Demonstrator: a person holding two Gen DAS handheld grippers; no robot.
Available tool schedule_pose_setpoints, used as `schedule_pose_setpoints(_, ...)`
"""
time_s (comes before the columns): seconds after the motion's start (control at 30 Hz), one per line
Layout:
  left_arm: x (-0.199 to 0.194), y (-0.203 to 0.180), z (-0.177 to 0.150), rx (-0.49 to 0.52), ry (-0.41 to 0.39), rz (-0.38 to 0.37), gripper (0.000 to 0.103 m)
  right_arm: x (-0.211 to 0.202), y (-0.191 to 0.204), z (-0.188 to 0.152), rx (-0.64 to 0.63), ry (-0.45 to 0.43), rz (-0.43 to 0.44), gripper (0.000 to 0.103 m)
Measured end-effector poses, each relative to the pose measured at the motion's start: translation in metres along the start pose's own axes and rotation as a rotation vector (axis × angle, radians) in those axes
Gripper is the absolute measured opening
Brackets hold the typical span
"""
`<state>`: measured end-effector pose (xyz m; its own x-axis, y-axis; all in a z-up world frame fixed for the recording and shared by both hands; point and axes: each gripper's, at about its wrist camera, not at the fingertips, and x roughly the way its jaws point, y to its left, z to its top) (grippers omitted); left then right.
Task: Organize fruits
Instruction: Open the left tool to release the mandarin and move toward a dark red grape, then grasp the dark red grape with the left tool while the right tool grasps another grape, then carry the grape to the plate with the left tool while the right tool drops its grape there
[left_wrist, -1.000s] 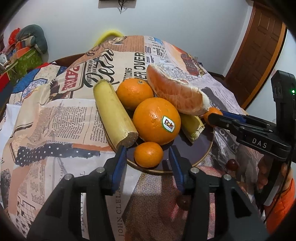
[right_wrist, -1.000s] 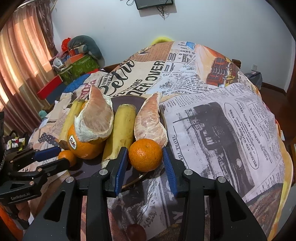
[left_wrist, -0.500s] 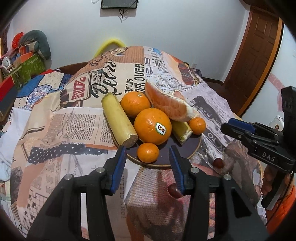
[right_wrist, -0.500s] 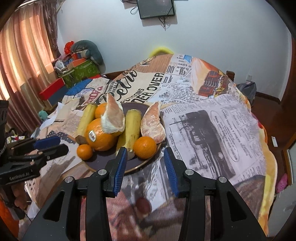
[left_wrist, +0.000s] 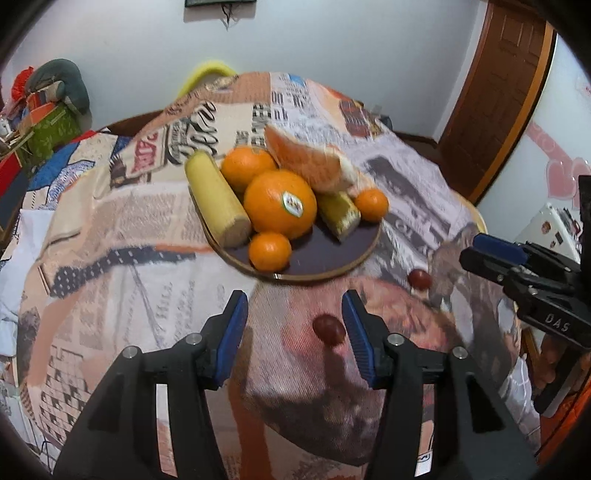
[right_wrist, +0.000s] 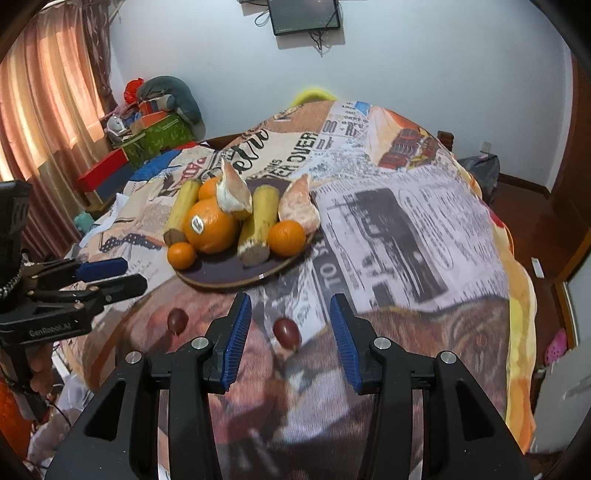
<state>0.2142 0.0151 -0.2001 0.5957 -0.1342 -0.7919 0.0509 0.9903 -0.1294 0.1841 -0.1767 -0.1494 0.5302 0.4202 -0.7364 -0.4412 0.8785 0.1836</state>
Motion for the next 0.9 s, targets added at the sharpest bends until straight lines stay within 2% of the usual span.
schedule_pose_setpoints(0.23, 0.025, -0.008, -0.018, -0.002, 0.087, -0.037, 0.053, 0.014, -0.003, -0.019, 0.015, 0.059, -0.002, 0.041)
schedule_pose_setpoints(0.4, 0.033, -0.016, -0.023, 0.038, 0.094, -0.023, 0.053, 0.029, -0.003, -0.023, 0.019, 0.097, 0.017, 0.041)
schedule_pose_setpoints(0.6, 0.038, -0.017, -0.019, 0.056, 0.086, -0.035, 0.04, 0.04, -0.002, -0.022, 0.024, 0.102, 0.021, 0.04)
schedule_pose_setpoints(0.77, 0.041, -0.018, -0.017, 0.065, 0.08, -0.04, 0.034, 0.045, -0.003, -0.019, 0.038, 0.101, 0.032, 0.031)
schedule_pose_setpoints(0.83, 0.042, -0.02, -0.017, 0.079, 0.074, -0.036, 0.032, 0.047, -0.003, -0.019, 0.042, 0.103, 0.041, 0.02)
schedule_pose_setpoints(0.9, 0.043, -0.022, -0.018, 0.088, 0.071, -0.031, 0.029, 0.047, -0.001, -0.02, 0.04, 0.1, 0.04, 0.019)
